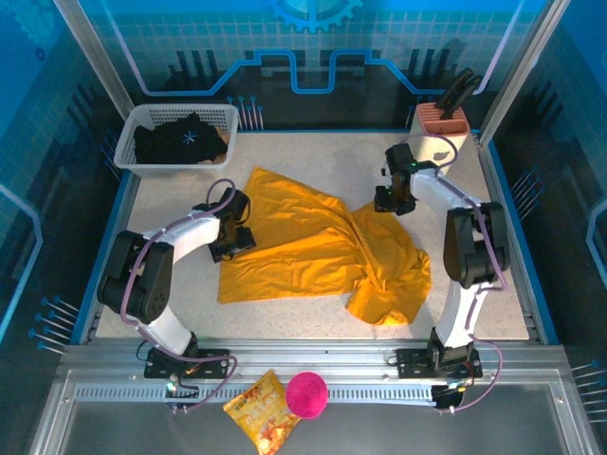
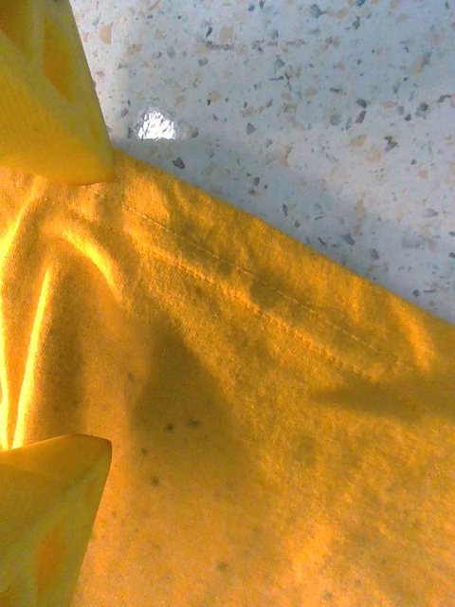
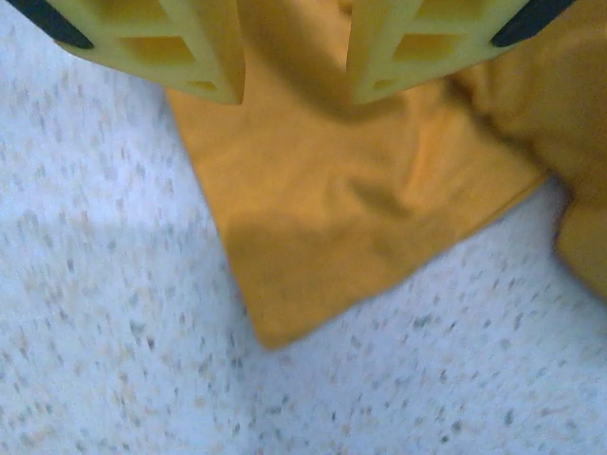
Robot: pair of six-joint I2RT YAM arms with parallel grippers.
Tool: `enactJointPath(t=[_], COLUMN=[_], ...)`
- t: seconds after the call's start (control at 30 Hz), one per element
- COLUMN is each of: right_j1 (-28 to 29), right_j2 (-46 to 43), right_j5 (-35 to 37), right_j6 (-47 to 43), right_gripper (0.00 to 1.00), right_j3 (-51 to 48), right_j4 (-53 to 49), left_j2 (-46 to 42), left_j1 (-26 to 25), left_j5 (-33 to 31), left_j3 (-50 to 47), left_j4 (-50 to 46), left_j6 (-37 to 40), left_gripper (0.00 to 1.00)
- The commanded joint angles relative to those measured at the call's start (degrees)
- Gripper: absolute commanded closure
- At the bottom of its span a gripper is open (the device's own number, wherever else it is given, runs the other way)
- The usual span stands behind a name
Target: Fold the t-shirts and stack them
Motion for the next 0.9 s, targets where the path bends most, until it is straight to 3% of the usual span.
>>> enactJointPath(t=[0.0, 0.4, 0.47, 0.63, 0.87], right_j1=[-1.4, -1.5, -1.5, -1.5, -3.3], right_j2=[5.3, 17.5, 18.4, 20.1, 21.5], right_j5=[1.5, 1.7, 2.1, 2.8, 9.9], right_j6=[-2.4, -2.5, -2.8, -3.5, -3.9], right_gripper=[0.65, 0.67, 0.73, 1.0, 1.0], right_j3=[6.2, 15.2, 16.4, 20.9, 33.6], right_j4=[-2.4, -5.9, -6.6, -8.7, -11.3], left_j2=[-1.7, -0.9, -0.9, -0.4, -0.5], left_j1=[-0.3, -0.3, -0.3, -0.3, -0.3], left_j5=[-0.8, -0.5, -0.6, -0.7, -0.9], left_j3=[0.4, 0.3, 0.1, -0.4, -1.2], left_j4=[-2.2, -1.6, -1.6, -1.3, -1.1], left_j6=[0.6, 0.6, 0.6, 0.5, 0.1], left_gripper=[0.29, 0.29, 0.29, 0.29, 0.29])
